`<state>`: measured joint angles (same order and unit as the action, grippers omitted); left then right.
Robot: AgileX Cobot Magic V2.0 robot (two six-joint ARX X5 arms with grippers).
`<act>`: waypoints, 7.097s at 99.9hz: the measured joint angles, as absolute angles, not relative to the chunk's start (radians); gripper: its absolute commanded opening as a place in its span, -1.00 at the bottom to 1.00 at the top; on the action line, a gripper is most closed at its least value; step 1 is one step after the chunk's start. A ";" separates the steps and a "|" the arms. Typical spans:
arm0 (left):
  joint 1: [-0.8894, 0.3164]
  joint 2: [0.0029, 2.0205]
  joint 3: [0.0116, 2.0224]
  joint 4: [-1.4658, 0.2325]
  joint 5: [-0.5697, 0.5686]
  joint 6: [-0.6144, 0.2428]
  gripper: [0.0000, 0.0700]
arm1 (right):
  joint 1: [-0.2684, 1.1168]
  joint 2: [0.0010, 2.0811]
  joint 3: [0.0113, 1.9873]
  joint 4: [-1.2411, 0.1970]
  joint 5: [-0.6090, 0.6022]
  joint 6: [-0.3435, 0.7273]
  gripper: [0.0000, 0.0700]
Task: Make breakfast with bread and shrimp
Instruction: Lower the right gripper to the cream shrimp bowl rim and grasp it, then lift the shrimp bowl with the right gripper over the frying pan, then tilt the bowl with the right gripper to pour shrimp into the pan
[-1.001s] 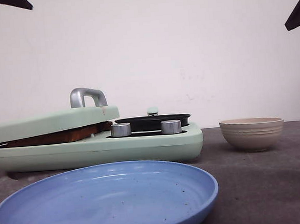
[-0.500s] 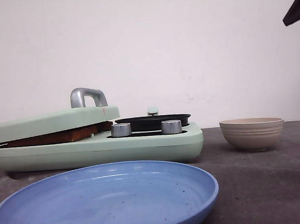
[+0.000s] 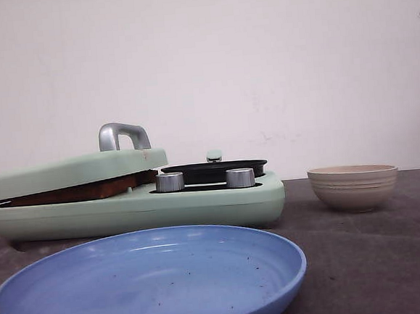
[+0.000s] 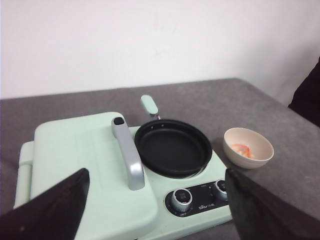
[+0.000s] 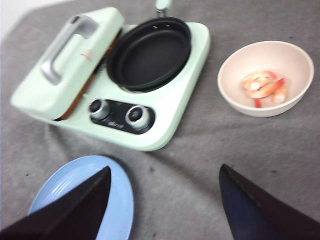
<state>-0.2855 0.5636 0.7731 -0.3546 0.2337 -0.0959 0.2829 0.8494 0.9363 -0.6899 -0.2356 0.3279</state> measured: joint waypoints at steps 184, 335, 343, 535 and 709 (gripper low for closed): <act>-0.286 0.338 0.631 -0.442 0.157 -0.107 0.36 | 0.012 1.885 1.320 -0.585 -0.234 0.154 -0.07; -0.286 0.338 0.631 -0.442 0.157 -0.107 0.36 | 0.011 1.914 1.322 -0.519 -0.267 0.165 -0.99; -0.286 0.338 0.631 -0.442 0.157 -0.107 0.36 | 0.011 1.914 1.322 -0.517 -0.268 0.165 -0.99; -0.286 0.338 0.631 -0.470 0.155 -0.107 0.36 | 0.253 1.630 1.322 -0.108 -0.363 0.295 -0.99; -0.286 0.338 0.631 -0.469 0.155 -0.094 0.35 | 0.590 1.875 1.321 0.544 0.494 -0.954 -0.99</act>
<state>-0.2855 0.3382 0.6308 -0.4686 0.1551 -0.0944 0.5903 1.8751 1.3212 0.5442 0.4938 -0.9539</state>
